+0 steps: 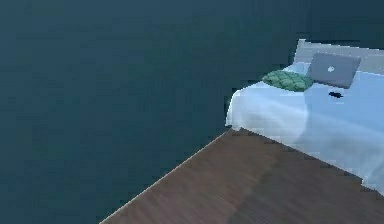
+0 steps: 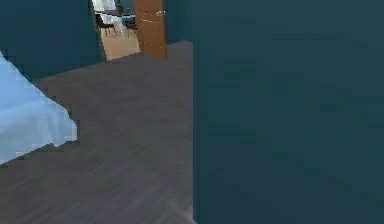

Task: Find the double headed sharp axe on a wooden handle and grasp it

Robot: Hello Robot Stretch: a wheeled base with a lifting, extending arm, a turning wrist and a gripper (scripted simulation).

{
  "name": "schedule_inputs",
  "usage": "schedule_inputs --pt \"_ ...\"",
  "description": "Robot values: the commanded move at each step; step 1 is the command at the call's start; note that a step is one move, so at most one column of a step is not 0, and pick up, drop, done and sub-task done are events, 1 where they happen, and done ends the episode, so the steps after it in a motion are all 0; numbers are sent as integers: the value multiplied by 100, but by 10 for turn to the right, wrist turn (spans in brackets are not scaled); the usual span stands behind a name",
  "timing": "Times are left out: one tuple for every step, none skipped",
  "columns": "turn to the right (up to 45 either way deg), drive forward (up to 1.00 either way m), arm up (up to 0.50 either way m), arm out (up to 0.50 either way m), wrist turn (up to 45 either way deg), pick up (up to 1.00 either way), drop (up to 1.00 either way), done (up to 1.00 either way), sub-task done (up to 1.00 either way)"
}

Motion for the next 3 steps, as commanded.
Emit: schedule_inputs --pt "390 0 0 0 0 0 0 0 0" --pt "0 70 0 0 0 0 0 0 0" --pt "390 0 0 0 0 0 0 0 0"
